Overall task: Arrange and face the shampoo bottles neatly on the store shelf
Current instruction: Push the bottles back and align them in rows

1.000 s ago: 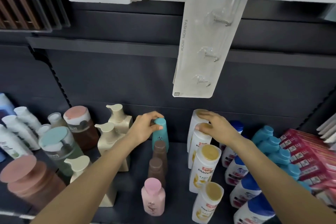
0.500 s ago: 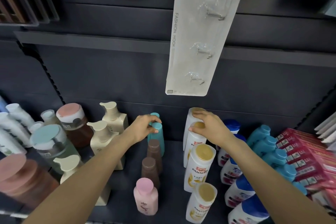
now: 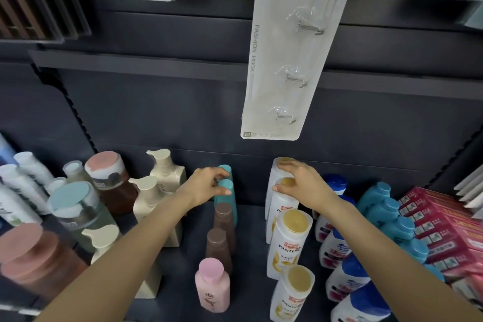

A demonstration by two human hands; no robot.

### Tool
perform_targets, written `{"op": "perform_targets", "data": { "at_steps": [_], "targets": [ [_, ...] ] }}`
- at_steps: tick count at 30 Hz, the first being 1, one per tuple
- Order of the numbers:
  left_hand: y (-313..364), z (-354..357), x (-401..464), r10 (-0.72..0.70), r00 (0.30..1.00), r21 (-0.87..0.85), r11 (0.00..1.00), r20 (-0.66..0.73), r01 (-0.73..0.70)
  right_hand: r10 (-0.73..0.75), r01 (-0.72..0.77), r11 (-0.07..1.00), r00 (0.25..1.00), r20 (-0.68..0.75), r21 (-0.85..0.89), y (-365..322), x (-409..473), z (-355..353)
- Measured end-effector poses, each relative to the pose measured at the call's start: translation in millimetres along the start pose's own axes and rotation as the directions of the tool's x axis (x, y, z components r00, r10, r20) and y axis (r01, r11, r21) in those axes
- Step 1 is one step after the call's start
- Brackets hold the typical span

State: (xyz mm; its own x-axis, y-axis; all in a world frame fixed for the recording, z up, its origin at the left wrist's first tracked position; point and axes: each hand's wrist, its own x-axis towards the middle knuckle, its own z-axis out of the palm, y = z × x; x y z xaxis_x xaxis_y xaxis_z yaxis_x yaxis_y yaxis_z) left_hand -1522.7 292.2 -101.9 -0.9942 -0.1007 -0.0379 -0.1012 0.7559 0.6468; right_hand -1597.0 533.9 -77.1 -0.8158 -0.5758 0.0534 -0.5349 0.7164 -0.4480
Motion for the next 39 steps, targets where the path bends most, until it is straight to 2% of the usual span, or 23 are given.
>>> {"op": "perform_targets", "data": {
  "at_steps": [4,6,11,18,25,30,35,39],
  "targets": [
    [4,-6,5,0.028,0.978,-0.045,0.998,-0.208,-0.038,-0.009,0.009,1.0,1.0,-0.008,-0.027,-3,4,-2],
    [4,-4,10,0.003,0.967,-0.027,1.0,-0.254,-0.011,-0.003,0.003,0.999,1.0,0.003,-0.054,-3,5,-1],
    [-3,6,20,-0.062,0.987,0.032,0.997,-0.149,0.067,-0.012,0.015,0.997,0.999,0.03,-0.082,0,3,1],
    [-1,3,30,-0.155,0.975,-0.073,0.987,-0.159,0.145,-0.016,0.018,0.998,1.0,0.02,-0.066,2,3,4],
    [1,3,38,-0.191,0.97,-0.047,0.982,-0.15,0.186,-0.013,0.014,0.998,1.0,0.028,-0.065,5,2,6],
    [3,1,26,-0.073,0.961,-0.015,0.997,-0.266,0.072,-0.008,0.011,0.998,0.999,0.039,-0.067,3,3,4],
    [18,-14,9,0.08,0.9,-0.021,0.995,-0.428,-0.099,-0.02,0.025,0.994,0.998,0.056,-0.105,-5,3,0],
    [27,-24,-4,0.135,0.86,-0.001,0.988,-0.491,-0.156,-0.036,0.04,0.996,0.998,0.056,-0.084,-21,6,2]
  ]
}}
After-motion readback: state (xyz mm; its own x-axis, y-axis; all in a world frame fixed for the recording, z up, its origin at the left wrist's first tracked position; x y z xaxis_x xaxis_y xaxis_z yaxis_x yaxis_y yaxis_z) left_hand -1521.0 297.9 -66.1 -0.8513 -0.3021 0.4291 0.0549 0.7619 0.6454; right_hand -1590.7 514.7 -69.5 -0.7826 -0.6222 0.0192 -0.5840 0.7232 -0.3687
